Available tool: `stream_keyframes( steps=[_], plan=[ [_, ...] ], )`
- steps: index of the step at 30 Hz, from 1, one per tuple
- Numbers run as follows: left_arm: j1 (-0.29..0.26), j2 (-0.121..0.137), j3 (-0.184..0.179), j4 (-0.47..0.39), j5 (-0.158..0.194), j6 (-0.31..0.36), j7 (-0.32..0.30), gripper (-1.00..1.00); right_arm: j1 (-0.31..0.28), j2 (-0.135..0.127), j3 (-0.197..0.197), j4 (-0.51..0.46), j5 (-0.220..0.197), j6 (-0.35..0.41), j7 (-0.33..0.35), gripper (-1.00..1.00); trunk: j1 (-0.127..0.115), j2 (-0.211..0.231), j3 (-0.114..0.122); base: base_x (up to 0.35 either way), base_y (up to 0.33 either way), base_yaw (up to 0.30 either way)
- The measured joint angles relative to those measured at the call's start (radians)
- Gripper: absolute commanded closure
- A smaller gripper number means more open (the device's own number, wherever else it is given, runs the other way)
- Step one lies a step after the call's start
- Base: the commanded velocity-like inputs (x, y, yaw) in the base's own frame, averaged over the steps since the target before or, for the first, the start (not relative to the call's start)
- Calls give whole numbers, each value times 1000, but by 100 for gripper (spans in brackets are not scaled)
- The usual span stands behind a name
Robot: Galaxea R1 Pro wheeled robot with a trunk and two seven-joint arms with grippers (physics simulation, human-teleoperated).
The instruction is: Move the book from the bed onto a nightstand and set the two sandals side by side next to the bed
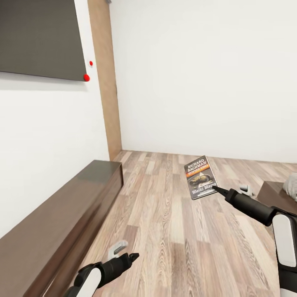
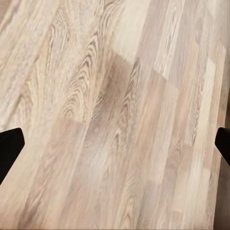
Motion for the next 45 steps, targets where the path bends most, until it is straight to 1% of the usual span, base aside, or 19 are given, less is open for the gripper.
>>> stream_keyframes(
  steps=[28,37,45],
  plan=[
    [0,1,0,1,0,0,0,-100,0,0,-2,0,-1,0,0,100,0,0,0,327,0,-266],
    [0,0,0,1,1,0,1,-100,1,0,-17,0,-2,0,0,100,0,0,0,327,0,-266],
    [0,0,0,4,0,0,0,-100,1,0,-22,0,-3,0,0,100,0,0,0,327,0,-266]
  ],
)
